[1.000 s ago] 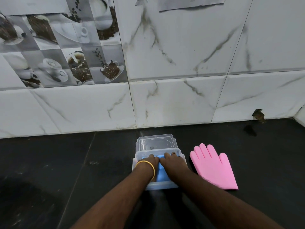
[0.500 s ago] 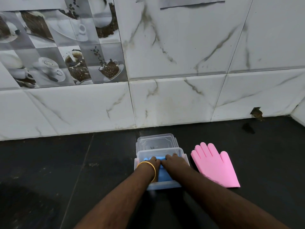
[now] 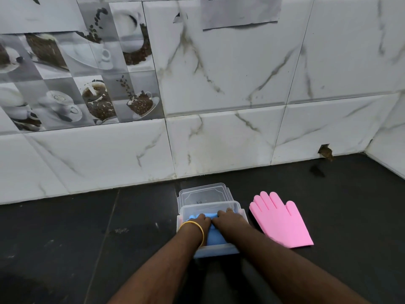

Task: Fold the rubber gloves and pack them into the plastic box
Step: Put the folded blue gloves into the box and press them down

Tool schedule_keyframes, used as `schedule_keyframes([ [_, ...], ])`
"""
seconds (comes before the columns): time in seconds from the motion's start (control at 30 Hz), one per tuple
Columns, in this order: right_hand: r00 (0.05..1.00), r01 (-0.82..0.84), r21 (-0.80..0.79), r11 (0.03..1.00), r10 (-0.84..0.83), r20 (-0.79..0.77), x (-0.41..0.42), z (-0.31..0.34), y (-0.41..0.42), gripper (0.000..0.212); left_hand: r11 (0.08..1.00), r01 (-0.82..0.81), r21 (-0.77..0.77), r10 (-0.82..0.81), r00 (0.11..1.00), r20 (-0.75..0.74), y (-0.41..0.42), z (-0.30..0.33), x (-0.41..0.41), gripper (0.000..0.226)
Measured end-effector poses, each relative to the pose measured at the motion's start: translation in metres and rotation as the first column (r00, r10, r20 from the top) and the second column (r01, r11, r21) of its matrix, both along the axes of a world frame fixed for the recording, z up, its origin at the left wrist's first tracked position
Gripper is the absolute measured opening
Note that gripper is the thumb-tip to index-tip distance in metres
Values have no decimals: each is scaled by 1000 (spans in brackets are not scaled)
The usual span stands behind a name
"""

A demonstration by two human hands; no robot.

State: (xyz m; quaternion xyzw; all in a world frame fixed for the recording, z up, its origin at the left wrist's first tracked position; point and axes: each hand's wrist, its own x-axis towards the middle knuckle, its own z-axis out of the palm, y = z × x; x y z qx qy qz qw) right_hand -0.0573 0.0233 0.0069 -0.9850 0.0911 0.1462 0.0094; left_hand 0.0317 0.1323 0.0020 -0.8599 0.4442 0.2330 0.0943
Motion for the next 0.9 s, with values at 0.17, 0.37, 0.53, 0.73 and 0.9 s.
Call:
schedule_keyframes([
  [0.17, 1000, -29, -10, 1000, 29, 6, 0, 0, -3, 43, 1000, 21, 14, -21, 999, 28, 0, 4, -3, 68],
  [0.37, 999, -53, -15, 998, 53, -4, 2, 0, -5, 42, 998, -57, 16, 57, 998, 3, -1, 3, -2, 75],
  [0.53, 994, -102, -56, 993, 100, -32, -2, 11, -4, 36, 998, -42, 45, 42, 999, 7, -3, 10, -4, 69],
  [0.73, 969, -201, 21, 979, 196, 152, -15, 25, -19, 28, 993, -22, 118, 16, 999, 46, -21, 41, -10, 57],
  [0.9, 897, -218, 110, 970, 155, 414, -24, 44, -59, 21, 969, -151, -195, 164, 985, 48, -53, 69, -29, 38],
])
